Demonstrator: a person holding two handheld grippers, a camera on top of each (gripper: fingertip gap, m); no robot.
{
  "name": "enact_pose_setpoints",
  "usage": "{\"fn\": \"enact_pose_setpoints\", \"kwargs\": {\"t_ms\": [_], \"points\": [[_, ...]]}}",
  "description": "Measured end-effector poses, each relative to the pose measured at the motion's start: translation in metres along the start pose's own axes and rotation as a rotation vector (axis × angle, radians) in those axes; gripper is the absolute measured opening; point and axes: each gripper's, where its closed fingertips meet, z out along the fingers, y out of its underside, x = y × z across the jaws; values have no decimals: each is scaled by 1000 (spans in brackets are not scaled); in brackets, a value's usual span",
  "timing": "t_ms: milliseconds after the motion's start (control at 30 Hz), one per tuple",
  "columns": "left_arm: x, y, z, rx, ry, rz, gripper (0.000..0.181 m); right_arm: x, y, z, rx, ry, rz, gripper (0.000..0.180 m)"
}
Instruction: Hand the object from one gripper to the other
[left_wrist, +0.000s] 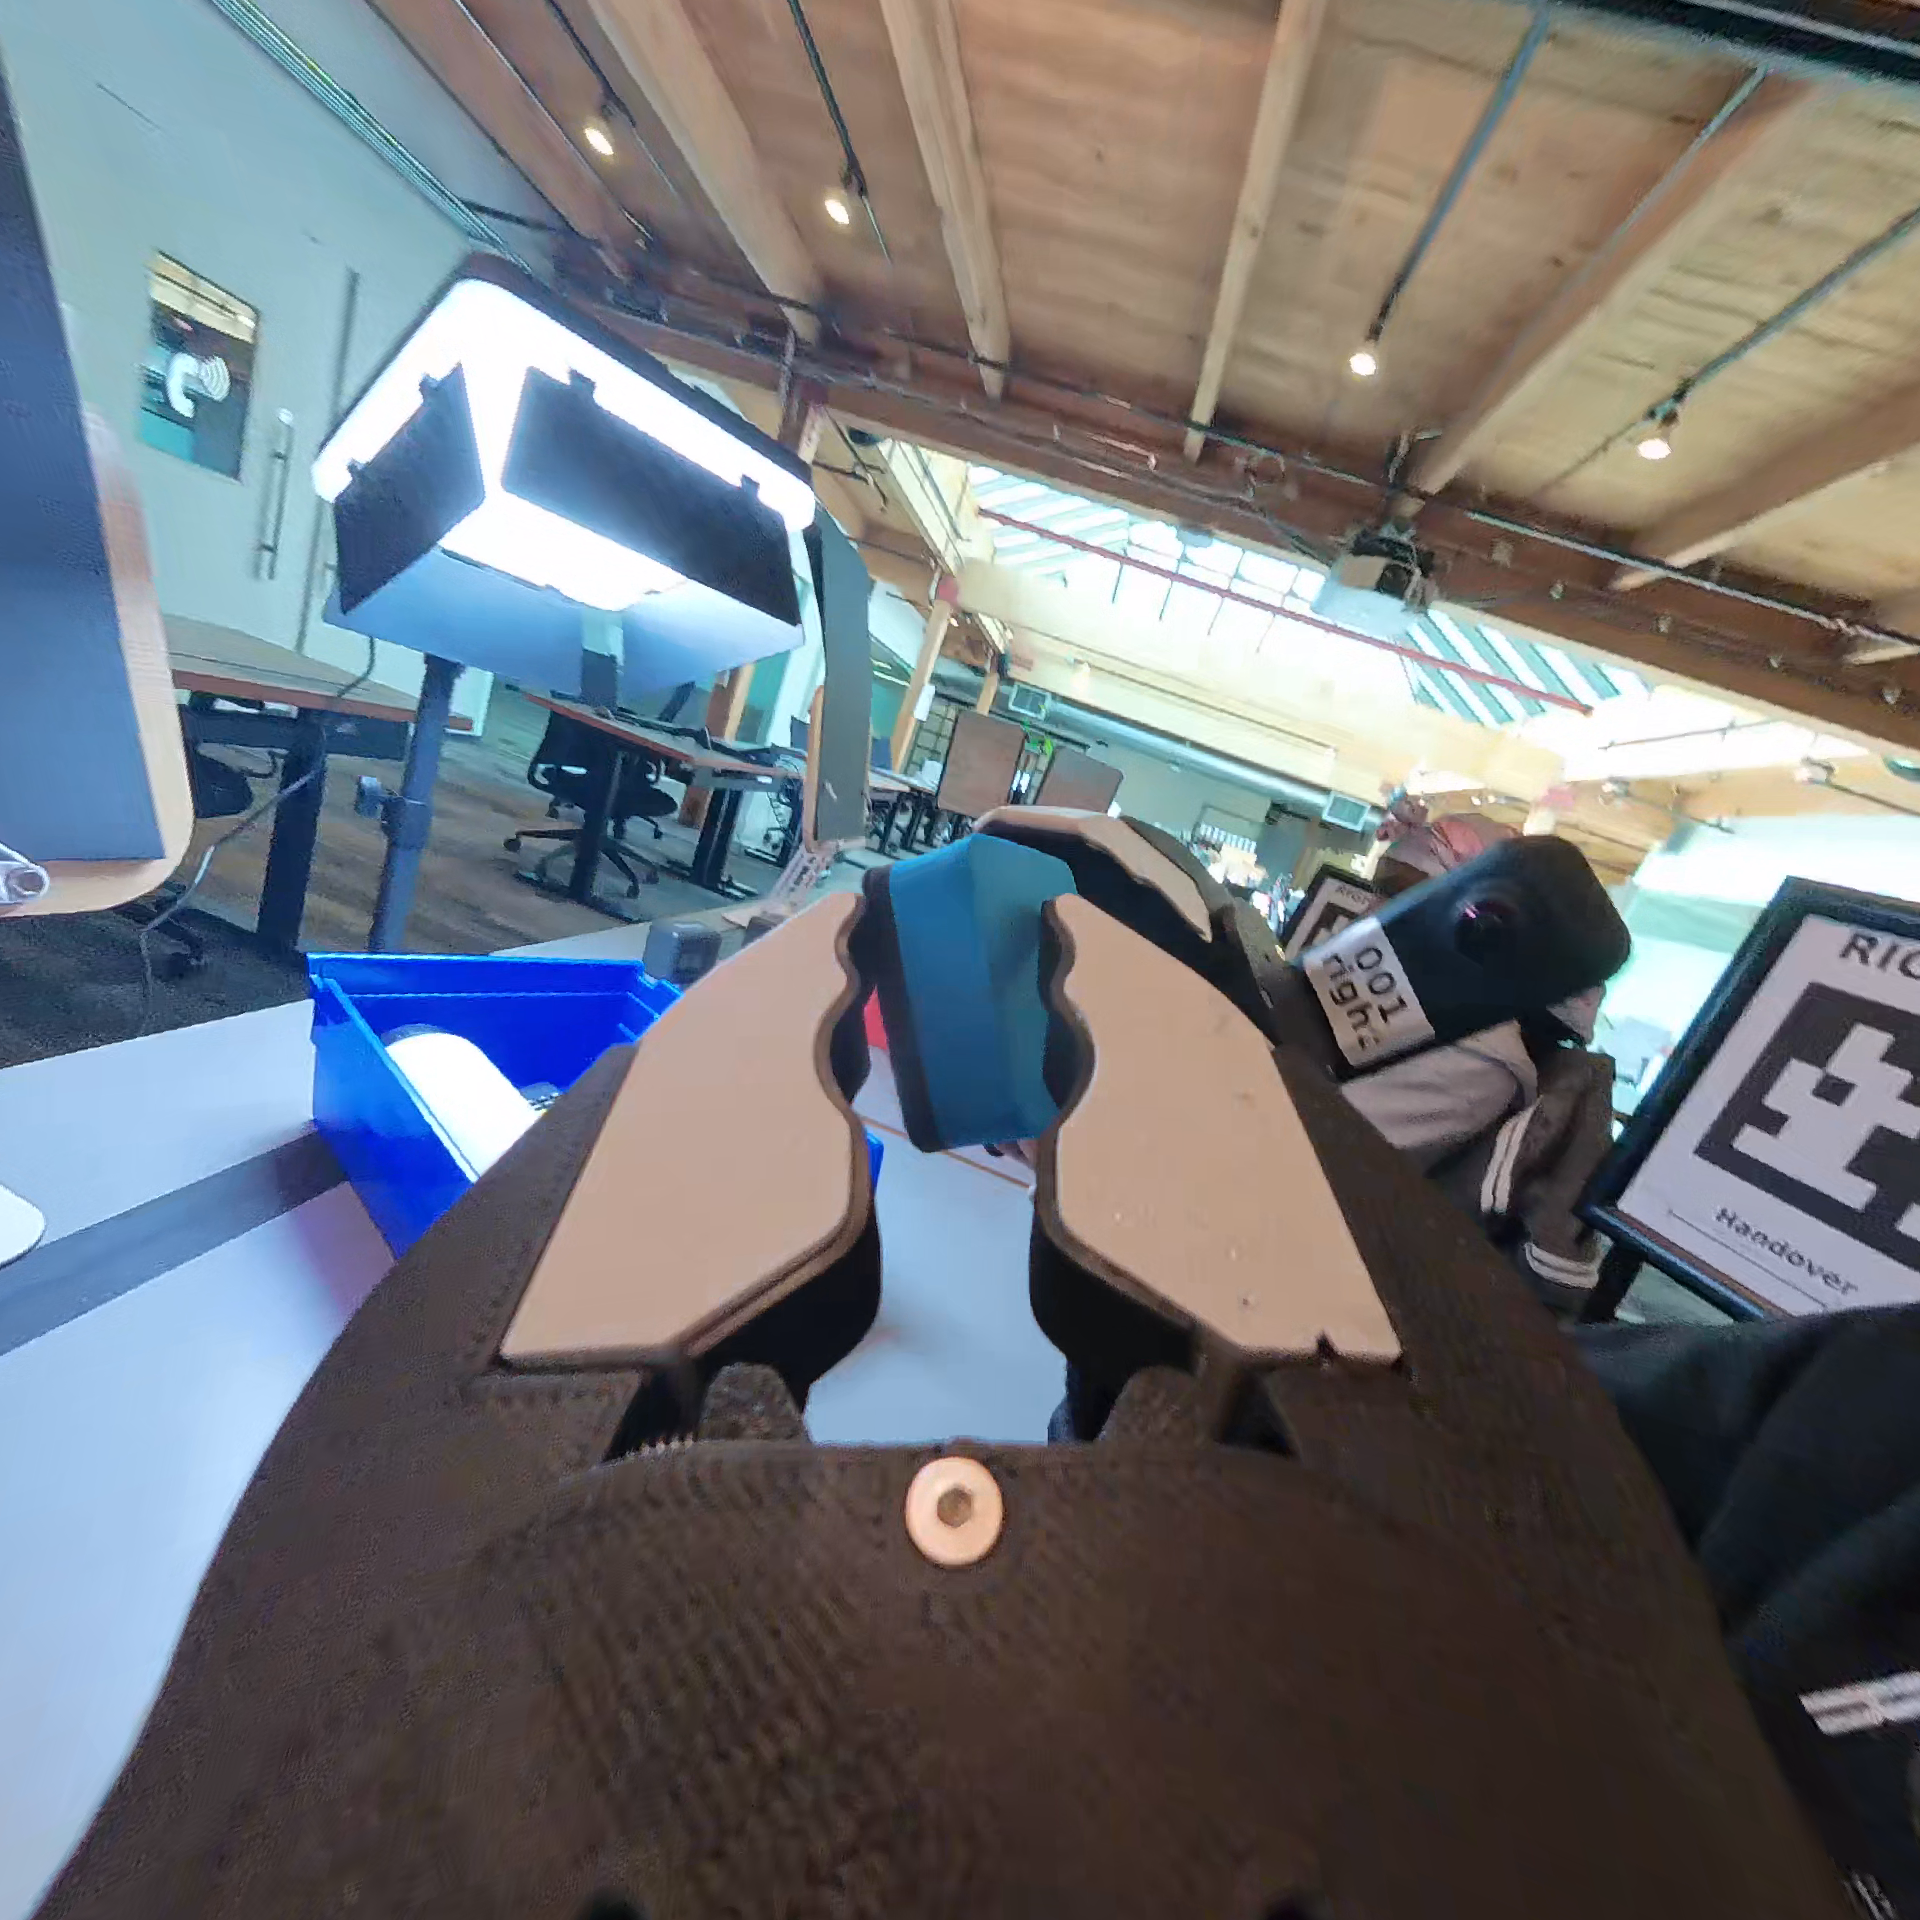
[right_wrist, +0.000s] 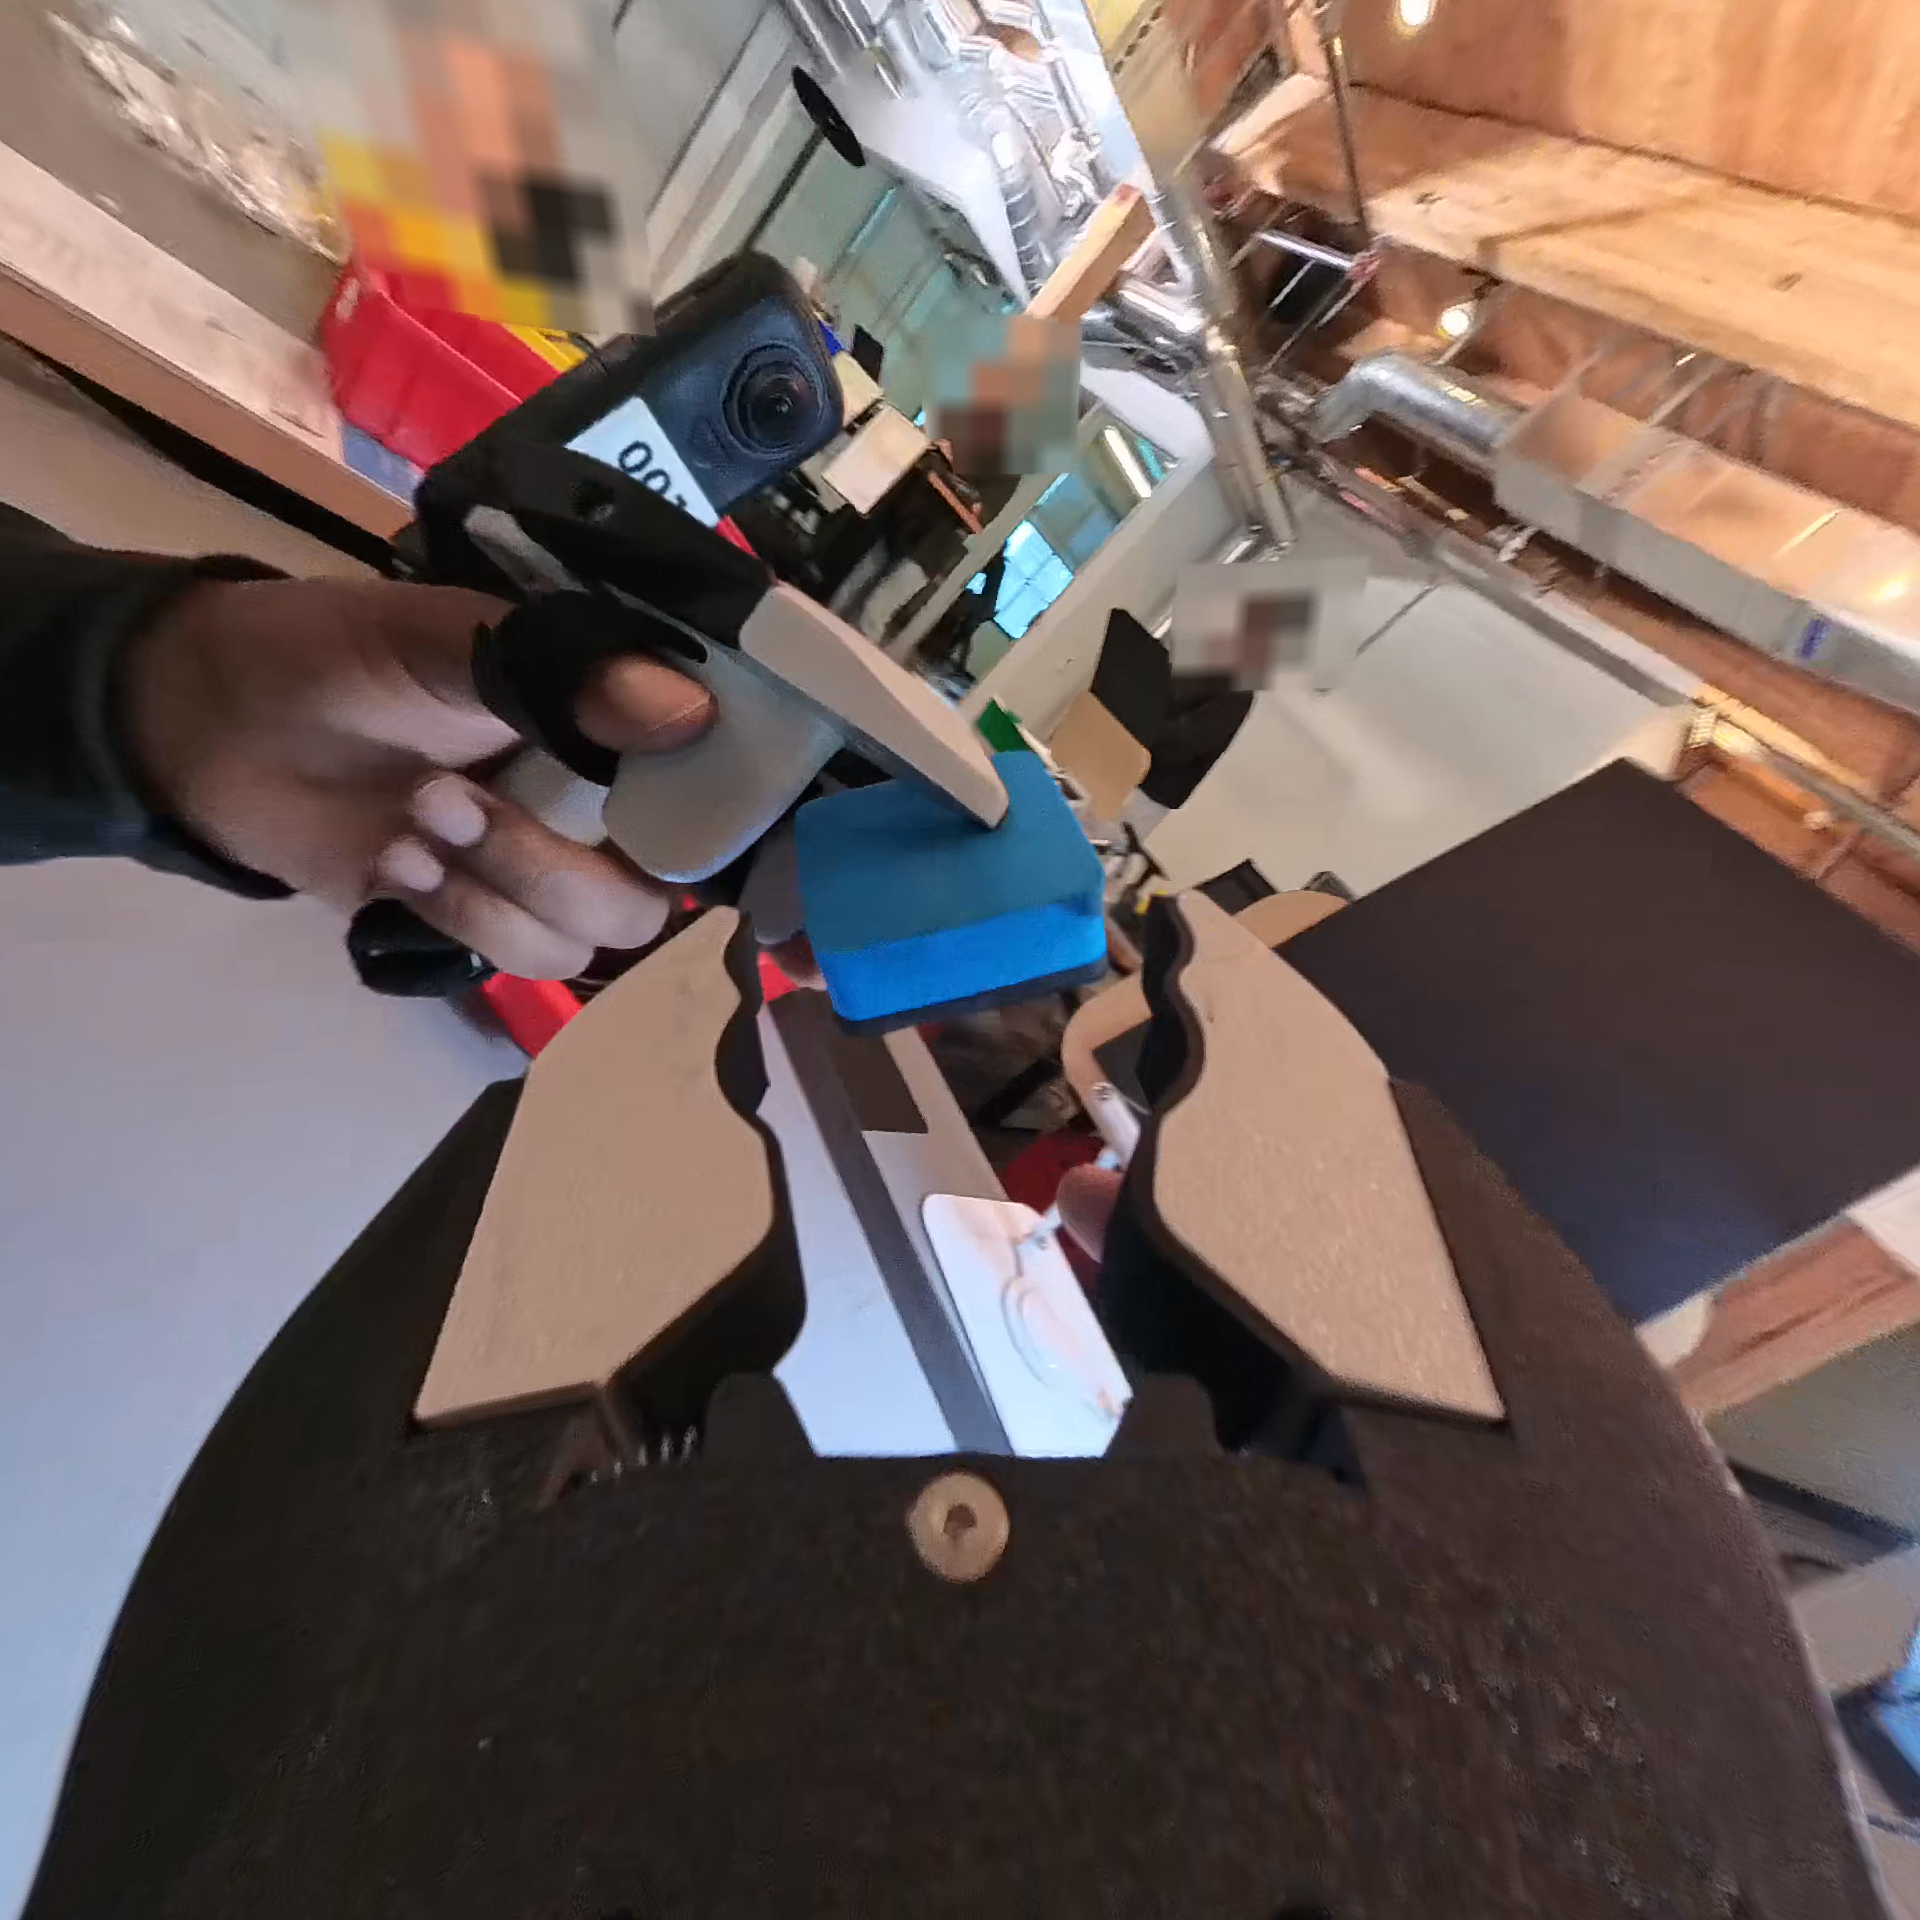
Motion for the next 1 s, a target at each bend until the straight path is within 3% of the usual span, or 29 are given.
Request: {"fn": "enact_pose_setpoints", "kwargs": {"t_ms": [100, 233, 333, 467, 567, 667, 833, 900, 1000], "points": [[1, 5, 3, 3, 0, -20, 30, 2, 3, 3, -40, 71, -106, 56], [9, 6, 3, -38, 46, 20, 30, 3, -1, -4, -21, 20, -78, 56], [25, 2, -2, -81, 106, 176, 48, 5, -5, -13, 24, -71, 77, 56], [45, 11, -9, -203, 161, 401, 62, -2, -11, -20, 91, -297, 442, 56], [44, 23, -10, -295, 122, 537, 62, -10, -14, -21, 119, -440, 640, 56], [41, 27, -9, -318, 98, 570, 53, -14, -14, -22, 123, -490, 706, 56], [39, 22, -6, -288, 100, 480, 52, -5, -18, -23, 167, -410, 619, 61], [35, 17, -7, -273, 102, 350, 52, 0, -22, -26, 195, -325, 457, 70], [29, 9, -10, -255, 123, 92, 52, 6, -22, -29, 162, -149, 115, 71]]}}
